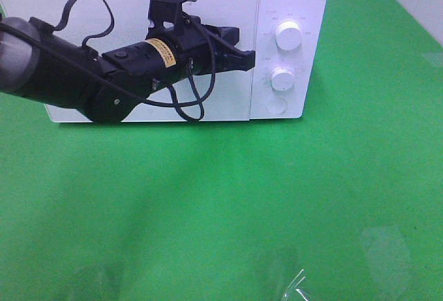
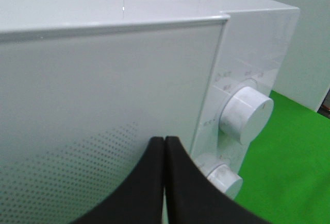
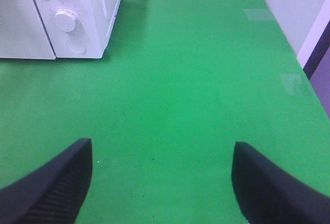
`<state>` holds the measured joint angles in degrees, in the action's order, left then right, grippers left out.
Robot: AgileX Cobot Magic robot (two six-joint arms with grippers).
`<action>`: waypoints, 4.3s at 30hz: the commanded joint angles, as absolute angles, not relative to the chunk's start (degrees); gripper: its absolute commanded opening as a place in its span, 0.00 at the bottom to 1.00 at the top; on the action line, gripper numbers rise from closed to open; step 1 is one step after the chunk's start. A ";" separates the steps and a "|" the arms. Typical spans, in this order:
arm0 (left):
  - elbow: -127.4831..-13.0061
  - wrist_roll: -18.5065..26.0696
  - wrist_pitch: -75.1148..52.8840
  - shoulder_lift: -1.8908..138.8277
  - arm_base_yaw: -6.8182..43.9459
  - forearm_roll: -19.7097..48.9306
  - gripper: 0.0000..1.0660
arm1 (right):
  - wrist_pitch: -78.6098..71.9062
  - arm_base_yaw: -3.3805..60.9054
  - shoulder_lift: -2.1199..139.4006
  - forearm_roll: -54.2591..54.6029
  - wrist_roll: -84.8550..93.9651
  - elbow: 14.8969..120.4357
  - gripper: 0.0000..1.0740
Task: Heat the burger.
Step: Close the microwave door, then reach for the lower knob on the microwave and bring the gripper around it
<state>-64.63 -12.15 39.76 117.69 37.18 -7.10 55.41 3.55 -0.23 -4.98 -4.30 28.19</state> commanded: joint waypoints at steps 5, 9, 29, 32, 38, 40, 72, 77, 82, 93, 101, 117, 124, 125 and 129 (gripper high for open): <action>-68.98 -7.45 36.38 119.40 35.47 3.21 0.00 | 55.00 3.21 -1.78 -5.16 -4.18 28.13 0.66; -68.93 -6.93 32.89 118.54 35.98 2.69 0.00 | 55.00 3.21 -1.78 -5.16 -4.18 28.13 0.66; -68.93 -7.05 -18.45 104.85 44.58 5.16 0.93 | 55.00 3.21 -1.78 -5.16 -4.18 28.13 0.66; -68.93 -6.99 -24.92 103.65 44.58 5.84 0.92 | 55.00 3.21 -1.78 -5.16 -4.18 28.13 0.66; -68.93 -6.70 -42.06 100.61 44.58 5.56 0.92 | 55.00 3.21 -1.78 -5.16 -4.18 28.13 0.66; -68.93 -5.56 -47.61 99.75 44.58 5.21 0.92 | 55.00 3.21 -1.78 -5.16 -4.18 28.13 0.66; -68.87 4.64 -75.11 69.67 -2.81 12.55 0.92 | 55.00 3.21 -1.78 -5.16 -4.18 28.13 0.66; -66.81 4.64 -75.06 63.43 -3.90 12.09 0.92 | 55.00 3.21 -1.78 -5.16 -4.18 28.13 0.66; -59.47 4.98 -74.48 56.95 -3.90 9.40 0.92 | 55.00 3.21 -1.78 -5.16 -4.18 28.13 0.66; -41.94 6.07 -68.07 35.12 -3.90 7.91 0.92 | 55.00 3.21 -1.78 -5.16 -4.18 28.13 0.66; -32.77 6.07 -66.18 26.70 -3.44 7.85 0.92 | 55.00 3.21 -1.78 -5.16 -4.18 28.13 0.66; -29.79 4.35 -61.02 5.33 -2.75 11.00 0.92 | 55.00 3.21 -1.78 -5.16 -4.18 28.13 0.66; -29.79 4.58 -60.73 -1.43 -2.75 11.92 0.92 | 55.00 3.21 -1.78 -5.16 -4.18 28.13 0.66; -29.74 4.58 -60.91 -1.32 -2.75 11.92 0.92 | 55.00 3.21 -1.78 -5.16 -4.18 28.13 0.66; -29.68 4.58 -60.91 -1.60 -2.75 11.86 0.92 | 55.00 3.21 -1.66 -5.16 -4.18 28.13 0.66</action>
<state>-29.85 4.81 -61.36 -0.29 -3.04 11.29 55.41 3.55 -0.23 -4.98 -4.30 28.19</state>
